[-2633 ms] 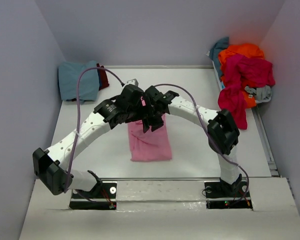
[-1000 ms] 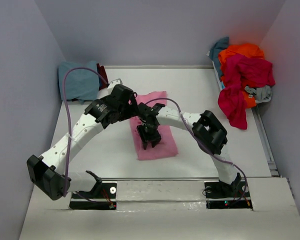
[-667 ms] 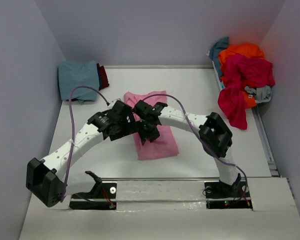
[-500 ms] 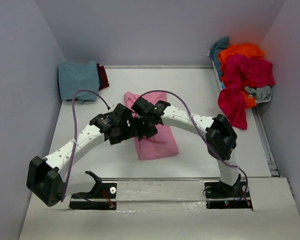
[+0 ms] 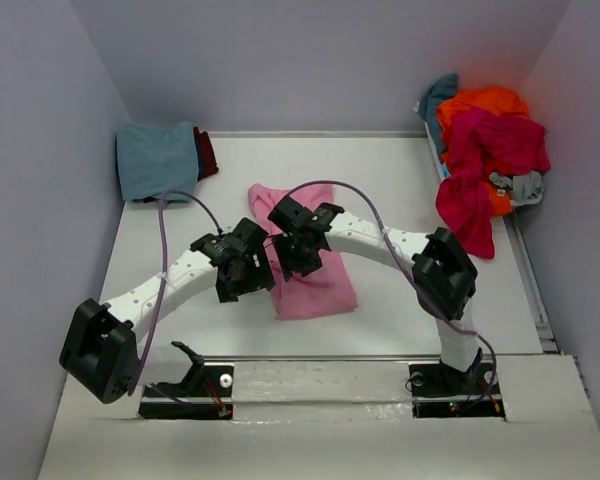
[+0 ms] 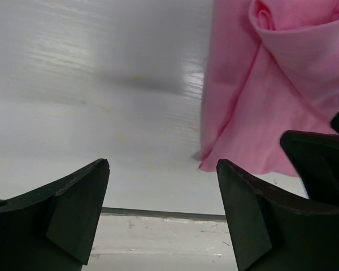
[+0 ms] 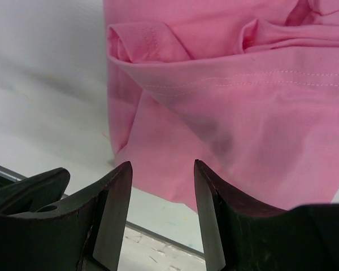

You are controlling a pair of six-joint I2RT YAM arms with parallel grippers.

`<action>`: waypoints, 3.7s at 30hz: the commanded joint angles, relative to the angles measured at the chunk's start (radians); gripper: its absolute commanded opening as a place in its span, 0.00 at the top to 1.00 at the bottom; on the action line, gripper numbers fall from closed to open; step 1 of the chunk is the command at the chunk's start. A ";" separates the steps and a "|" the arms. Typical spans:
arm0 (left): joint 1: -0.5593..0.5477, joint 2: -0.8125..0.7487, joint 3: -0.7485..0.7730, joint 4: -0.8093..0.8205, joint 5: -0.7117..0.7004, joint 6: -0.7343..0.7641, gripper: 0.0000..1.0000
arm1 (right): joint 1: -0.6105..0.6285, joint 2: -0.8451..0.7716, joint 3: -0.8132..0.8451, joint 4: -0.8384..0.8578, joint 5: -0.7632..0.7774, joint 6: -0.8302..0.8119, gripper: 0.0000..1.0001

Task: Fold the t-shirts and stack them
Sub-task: Fold the tshirt

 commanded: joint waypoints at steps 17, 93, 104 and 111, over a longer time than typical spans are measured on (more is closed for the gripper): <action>-0.100 0.238 0.050 0.026 0.006 0.085 0.11 | -0.119 -0.027 -0.030 0.054 0.005 -0.009 0.46; -0.151 0.232 0.096 0.072 0.053 0.154 0.09 | -0.396 -0.314 -0.508 0.049 -0.277 -0.038 0.41; -0.160 0.226 -0.037 0.193 0.196 0.168 0.10 | -0.396 -0.375 -0.680 0.166 -0.400 -0.002 0.41; -0.170 0.226 -0.057 0.237 0.224 0.165 0.10 | -0.396 -0.368 -0.686 0.187 -0.423 0.002 0.41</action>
